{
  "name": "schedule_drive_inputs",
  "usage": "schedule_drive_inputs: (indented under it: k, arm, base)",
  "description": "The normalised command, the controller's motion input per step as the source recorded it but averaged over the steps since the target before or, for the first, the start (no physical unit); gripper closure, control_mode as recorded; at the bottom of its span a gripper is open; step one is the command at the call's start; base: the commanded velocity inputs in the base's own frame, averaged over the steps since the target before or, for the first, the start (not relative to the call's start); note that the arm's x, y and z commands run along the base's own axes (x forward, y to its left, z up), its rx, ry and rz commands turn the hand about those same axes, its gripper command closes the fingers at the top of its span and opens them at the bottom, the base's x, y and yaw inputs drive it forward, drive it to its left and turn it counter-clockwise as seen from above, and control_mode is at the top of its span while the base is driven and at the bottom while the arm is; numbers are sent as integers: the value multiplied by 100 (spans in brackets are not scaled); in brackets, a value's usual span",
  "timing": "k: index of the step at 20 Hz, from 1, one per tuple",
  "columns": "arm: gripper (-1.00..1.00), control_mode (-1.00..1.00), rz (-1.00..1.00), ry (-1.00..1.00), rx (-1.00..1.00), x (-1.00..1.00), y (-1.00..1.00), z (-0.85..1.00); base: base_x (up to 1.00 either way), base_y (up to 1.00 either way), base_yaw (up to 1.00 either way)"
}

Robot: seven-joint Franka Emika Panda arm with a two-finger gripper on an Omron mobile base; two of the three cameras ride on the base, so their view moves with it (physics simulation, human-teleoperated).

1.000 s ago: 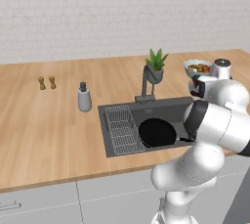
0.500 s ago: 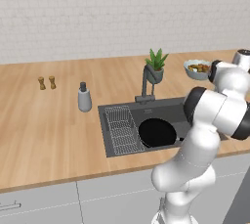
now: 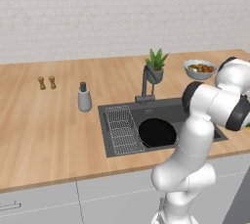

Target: Pick the pan and sponge and place them into the sink. Then turn on the water.

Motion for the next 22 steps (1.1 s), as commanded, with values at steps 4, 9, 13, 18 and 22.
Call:
schedule_drive_inputs:
  k: [4, 9, 13, 18, 22]
  arm:
    - [-100, -100, 0, 0, 0, -11, -16, -44]
    - [-100, -100, 0, 0, 0, 0, -5, -36]
    - [-100, -100, 0, 0, 1, 5, -24, -4]
    - [-100, -100, 1, 0, 4, 10, -44, -11]
    - [-100, -100, 0, 0, 2, 18, -14, -28]
  base:
    - [0, 0, 0]
    - [0, 0, 0]
    - [0, 0, 0]
    - [0, 0, 0]
    - [0, 0, 0]
